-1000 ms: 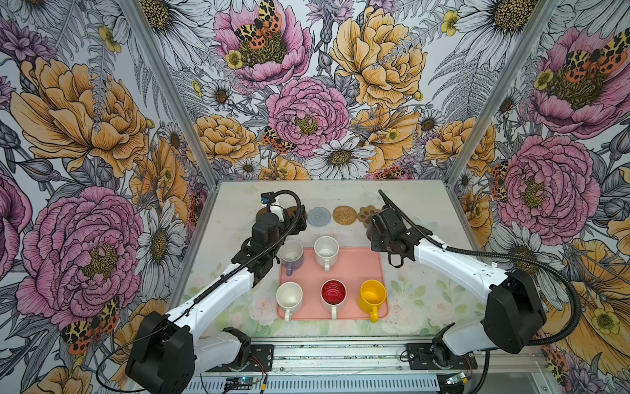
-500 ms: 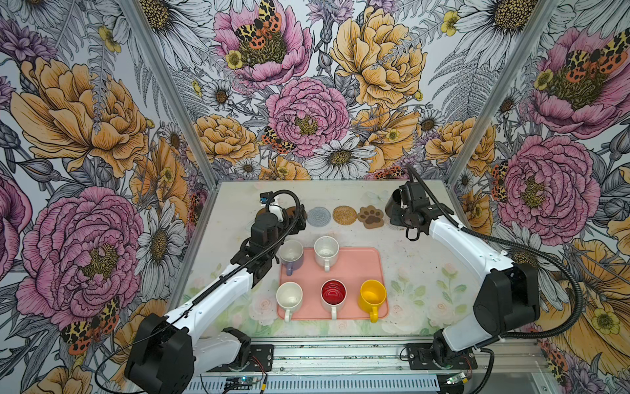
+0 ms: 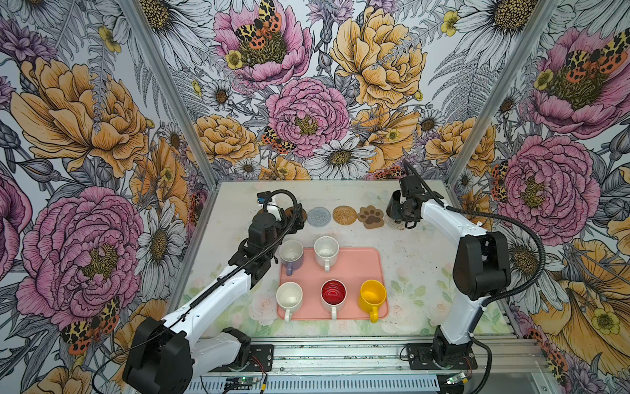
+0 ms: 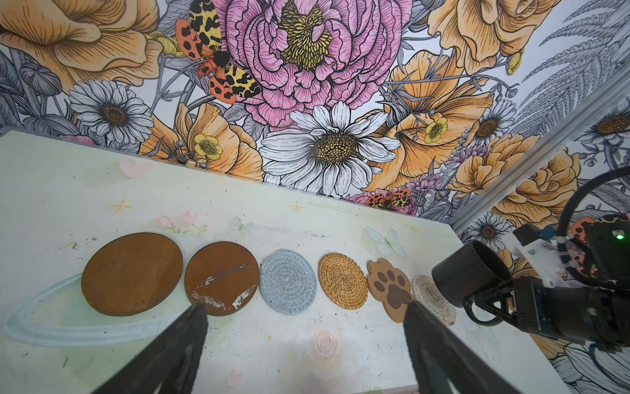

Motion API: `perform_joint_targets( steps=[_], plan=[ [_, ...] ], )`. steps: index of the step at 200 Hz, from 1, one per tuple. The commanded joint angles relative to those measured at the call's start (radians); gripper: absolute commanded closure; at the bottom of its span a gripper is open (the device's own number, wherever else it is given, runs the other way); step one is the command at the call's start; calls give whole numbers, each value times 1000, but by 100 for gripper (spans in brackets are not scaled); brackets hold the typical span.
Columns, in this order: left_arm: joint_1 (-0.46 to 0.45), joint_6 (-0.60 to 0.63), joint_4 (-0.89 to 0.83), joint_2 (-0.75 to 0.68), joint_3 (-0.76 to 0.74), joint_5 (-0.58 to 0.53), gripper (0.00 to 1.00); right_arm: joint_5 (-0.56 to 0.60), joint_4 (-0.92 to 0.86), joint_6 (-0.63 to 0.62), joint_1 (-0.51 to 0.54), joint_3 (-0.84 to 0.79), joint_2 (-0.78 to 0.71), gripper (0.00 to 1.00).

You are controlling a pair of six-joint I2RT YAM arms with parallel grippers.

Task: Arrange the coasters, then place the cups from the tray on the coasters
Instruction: 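Lower the black mug with the right gripper onto the zigzag-stitched coaster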

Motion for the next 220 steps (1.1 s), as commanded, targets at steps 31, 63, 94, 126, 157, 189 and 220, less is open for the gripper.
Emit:
perform_joint_targets(
  steps=[31,63,94,126,157,189,220],
  plan=[
    [13,10,-8,-17,-19,-24,9,10,61,-21,-18,65,24,100],
    [14,11,-11,-17,-19,-24,9,13,62,-17,-19,68,46,100],
    [16,10,-11,-16,-19,-23,9,28,63,-21,-19,71,59,100],
    [18,11,-9,-11,-17,-20,9,52,63,-30,-20,73,71,100],
    [18,10,-11,-6,-15,-19,9,59,67,-36,-19,80,83,100],
    [18,10,-11,-5,-12,-21,9,64,72,-40,-20,86,94,100],
    [20,12,-15,-7,-11,-20,9,76,73,-40,-19,84,96,100]
  ],
)
